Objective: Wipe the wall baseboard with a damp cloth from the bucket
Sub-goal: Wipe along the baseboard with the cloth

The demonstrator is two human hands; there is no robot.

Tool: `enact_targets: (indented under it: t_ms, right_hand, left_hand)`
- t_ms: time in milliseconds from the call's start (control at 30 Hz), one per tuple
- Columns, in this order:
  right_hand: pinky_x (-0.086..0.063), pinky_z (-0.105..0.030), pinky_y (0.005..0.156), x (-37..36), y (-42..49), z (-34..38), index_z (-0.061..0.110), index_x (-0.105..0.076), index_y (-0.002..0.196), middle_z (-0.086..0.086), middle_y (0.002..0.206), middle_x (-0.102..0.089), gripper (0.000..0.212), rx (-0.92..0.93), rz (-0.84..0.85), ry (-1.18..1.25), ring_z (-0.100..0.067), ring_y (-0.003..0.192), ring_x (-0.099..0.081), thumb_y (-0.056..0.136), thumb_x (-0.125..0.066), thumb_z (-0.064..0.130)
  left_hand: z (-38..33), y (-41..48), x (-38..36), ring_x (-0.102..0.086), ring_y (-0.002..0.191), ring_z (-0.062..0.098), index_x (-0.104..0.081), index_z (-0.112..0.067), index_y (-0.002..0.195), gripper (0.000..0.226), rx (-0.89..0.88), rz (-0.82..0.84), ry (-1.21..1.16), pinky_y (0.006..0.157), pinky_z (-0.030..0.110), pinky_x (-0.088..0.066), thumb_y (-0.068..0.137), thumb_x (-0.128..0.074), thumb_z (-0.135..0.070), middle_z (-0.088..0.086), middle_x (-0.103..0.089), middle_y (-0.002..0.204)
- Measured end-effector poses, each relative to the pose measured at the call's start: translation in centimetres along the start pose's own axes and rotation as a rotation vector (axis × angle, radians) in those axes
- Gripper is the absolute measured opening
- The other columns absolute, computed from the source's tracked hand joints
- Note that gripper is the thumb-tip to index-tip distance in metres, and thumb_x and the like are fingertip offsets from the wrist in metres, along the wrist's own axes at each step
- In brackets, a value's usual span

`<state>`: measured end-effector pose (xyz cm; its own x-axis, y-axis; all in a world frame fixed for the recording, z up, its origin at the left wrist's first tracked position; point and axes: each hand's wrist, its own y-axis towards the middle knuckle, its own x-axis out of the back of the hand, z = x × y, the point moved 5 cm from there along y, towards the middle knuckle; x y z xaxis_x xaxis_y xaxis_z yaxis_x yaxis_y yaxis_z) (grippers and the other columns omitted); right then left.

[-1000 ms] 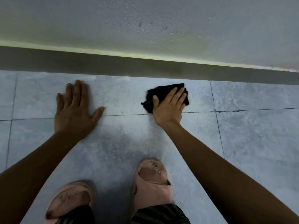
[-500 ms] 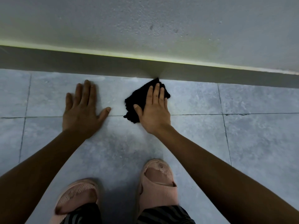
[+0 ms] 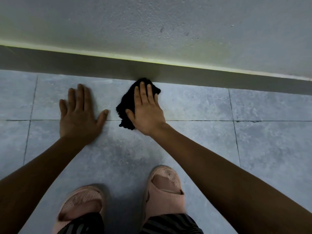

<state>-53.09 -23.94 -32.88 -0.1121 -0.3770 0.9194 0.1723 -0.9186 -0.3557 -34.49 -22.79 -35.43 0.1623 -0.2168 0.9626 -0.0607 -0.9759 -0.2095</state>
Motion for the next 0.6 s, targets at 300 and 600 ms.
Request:
enact_targets:
  t_ms: [300,600]
  right_hand:
    - [-0.007,-0.037,0.119,1.9,-1.2,-4.6,0.011,-0.007,0.152,-0.006,0.16,0.008,0.067,0.039,0.045,0.043,-0.019,0.145,0.011,0.098,-0.04,0.033]
    - [0.003,-0.047,0.118,0.0,2.1,5.5,0.007,-0.015,0.15,-0.008,0.16,-0.003,0.074,0.035,-0.086,0.028,-0.024,0.146,0.008,0.095,-0.036,0.051]
  left_hand:
    - [0.7,1.0,1.3,0.008,0.147,0.032,0.008,-0.008,0.151,0.089,-0.026,0.033,0.039,0.118,0.05,-0.002,0.088,-0.008,-0.068,0.013,0.01,0.16]
    - [1.6,1.0,0.8,0.009,0.147,0.025,0.008,-0.01,0.151,0.084,-0.021,-0.012,0.004,0.118,0.043,0.005,0.089,-0.013,-0.063,0.01,0.009,0.16]
